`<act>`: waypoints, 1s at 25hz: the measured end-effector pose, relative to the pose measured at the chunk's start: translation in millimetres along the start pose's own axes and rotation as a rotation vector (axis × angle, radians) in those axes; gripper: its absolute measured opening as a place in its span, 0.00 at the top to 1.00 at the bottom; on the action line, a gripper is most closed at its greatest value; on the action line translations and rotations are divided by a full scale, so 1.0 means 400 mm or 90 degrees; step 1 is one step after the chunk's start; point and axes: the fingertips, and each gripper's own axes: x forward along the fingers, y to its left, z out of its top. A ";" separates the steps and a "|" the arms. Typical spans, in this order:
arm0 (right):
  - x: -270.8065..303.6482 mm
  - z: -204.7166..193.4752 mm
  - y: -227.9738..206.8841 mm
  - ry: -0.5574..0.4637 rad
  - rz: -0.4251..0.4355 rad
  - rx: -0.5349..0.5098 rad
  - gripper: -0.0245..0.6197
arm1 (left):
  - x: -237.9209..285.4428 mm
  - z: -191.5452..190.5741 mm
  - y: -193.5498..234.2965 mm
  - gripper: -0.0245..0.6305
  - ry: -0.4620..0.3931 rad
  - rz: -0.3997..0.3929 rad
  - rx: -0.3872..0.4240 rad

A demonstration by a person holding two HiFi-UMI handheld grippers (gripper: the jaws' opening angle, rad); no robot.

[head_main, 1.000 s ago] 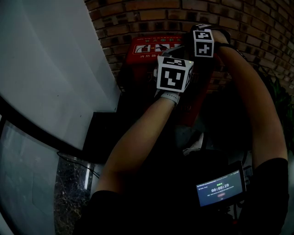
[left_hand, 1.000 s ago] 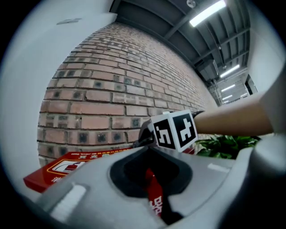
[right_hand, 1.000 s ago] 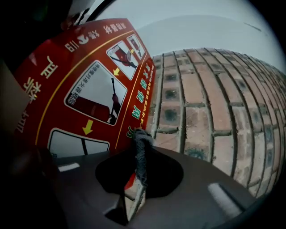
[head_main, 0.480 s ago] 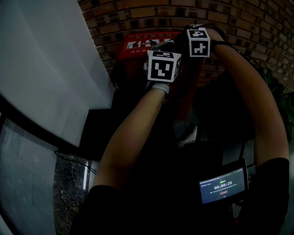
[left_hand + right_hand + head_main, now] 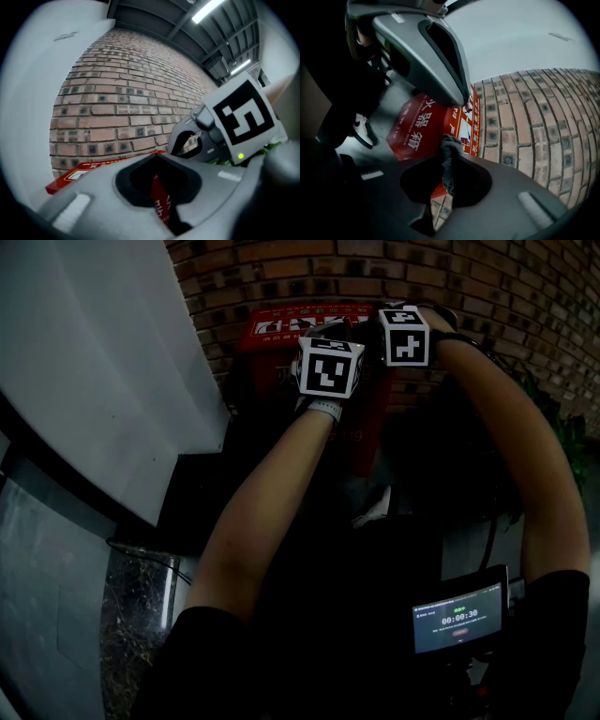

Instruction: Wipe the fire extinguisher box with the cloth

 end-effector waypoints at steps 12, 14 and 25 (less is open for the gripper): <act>-0.067 -0.139 -0.073 0.020 -0.038 0.074 0.90 | 0.035 0.009 -0.028 0.96 -0.007 -0.017 -0.001; -0.055 -0.175 -0.095 0.036 -0.048 0.078 0.90 | 0.044 0.022 -0.040 0.96 -0.009 -0.042 -0.022; 0.131 -0.241 -0.211 0.071 -0.071 0.075 0.89 | 0.104 0.116 -0.026 0.96 -0.026 -0.079 0.001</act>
